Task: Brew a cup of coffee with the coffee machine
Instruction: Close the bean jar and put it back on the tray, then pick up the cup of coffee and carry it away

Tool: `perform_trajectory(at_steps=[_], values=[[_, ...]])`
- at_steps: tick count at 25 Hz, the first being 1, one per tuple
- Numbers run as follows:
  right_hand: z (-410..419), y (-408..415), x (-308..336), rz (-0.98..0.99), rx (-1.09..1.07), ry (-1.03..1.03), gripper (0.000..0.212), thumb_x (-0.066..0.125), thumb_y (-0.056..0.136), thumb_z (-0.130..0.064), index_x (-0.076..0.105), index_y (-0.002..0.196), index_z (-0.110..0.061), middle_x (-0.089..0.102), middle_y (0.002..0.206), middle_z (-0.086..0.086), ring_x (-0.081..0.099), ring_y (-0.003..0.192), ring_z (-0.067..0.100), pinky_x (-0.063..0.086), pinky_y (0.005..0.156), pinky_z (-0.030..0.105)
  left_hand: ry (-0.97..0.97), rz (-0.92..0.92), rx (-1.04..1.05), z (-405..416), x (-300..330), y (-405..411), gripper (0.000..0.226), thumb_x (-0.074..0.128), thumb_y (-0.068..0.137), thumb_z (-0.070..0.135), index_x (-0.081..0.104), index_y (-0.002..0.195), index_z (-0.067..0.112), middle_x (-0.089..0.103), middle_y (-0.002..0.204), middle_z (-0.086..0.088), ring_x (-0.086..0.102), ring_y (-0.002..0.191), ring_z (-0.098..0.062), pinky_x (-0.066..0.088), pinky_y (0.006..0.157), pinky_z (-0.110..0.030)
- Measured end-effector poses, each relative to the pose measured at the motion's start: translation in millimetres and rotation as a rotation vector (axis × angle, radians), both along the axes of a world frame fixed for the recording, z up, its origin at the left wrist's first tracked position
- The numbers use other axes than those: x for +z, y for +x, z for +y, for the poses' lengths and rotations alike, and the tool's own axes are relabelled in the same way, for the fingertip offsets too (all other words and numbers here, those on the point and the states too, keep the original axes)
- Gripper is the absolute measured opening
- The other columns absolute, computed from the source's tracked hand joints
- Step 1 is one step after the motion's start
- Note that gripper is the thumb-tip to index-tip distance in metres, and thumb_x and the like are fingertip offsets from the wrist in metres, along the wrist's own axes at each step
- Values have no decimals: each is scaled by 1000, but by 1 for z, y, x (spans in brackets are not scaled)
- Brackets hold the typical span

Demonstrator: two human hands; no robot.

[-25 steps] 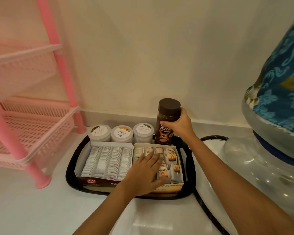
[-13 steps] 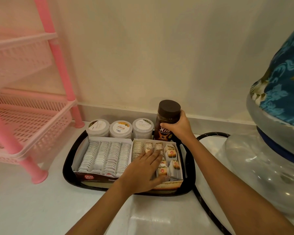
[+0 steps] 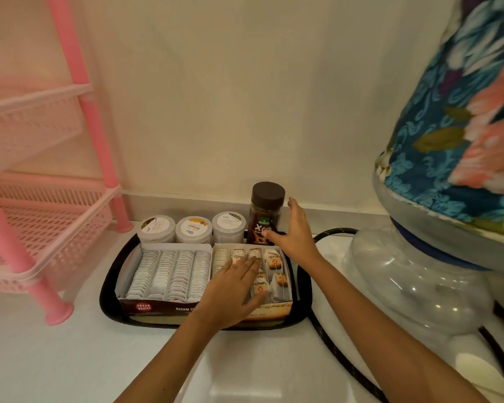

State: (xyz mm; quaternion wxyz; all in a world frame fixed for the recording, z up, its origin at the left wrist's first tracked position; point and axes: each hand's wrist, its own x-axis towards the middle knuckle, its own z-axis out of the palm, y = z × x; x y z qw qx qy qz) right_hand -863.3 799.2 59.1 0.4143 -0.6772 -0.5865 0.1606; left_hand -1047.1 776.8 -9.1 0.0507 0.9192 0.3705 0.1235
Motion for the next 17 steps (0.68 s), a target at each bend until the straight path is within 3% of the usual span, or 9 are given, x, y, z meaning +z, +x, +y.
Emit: perform_trajectory(at_steps=[2, 5, 8, 12, 15, 17], values=[[-26, -3, -2, -20, 13, 22, 92, 74, 78, -30, 16, 148, -16, 24, 152, 8, 26, 138, 22, 27, 109, 34, 9, -83, 42, -12, 6, 2, 70, 17, 94, 61, 20, 150, 19, 21, 157, 1, 12, 145, -12, 1, 117, -31], [-76, -6, 1, -21, 59, 74, 77, 71, 81, -24, 27, 144, -13, 36, 142, 8, 37, 130, 19, 38, 106, 39, 46, -228, 53, -41, 18, 5, 62, 25, 95, 50, 35, 145, 13, 40, 149, -5, 32, 139, -18, 14, 113, -32], [-131, -7, 8, -33, 76, 113, 55, 67, 84, -18, 45, 133, -12, 50, 128, 3, 49, 117, 15, 50, 91, 33, 76, -366, 56, -72, 29, 8, 51, 36, 94, 37, 46, 137, 12, 53, 138, -9, 47, 128, -23, 34, 106, -37], [-207, 9, 18, -44, 95, 179, 25, 65, 85, -13, 63, 110, -18, 57, 105, -6, 55, 99, 6, 52, 72, 18, 63, -477, 40, -121, 50, 27, 38, 49, 91, 23, 55, 128, 14, 60, 126, -5, 56, 114, -21, 45, 91, -34], [-262, 35, 24, -10, 80, 217, 16, 64, 85, -9, 68, 97, -19, 59, 97, -8, 57, 94, 4, 50, 69, 15, 94, -533, -31, -162, 64, 54, 30, 50, 89, 21, 60, 117, 16, 64, 111, -2, 60, 98, -19, 45, 77, -27], [-296, 53, 30, 0, 58, 242, 15, 64, 85, -9, 69, 95, -19, 61, 98, -6, 58, 95, 5, 48, 70, 14, 83, -571, -58, -191, 72, 75, 28, 49, 89, 22, 61, 114, 18, 63, 109, 2, 58, 96, -14, 45, 76, -24]])
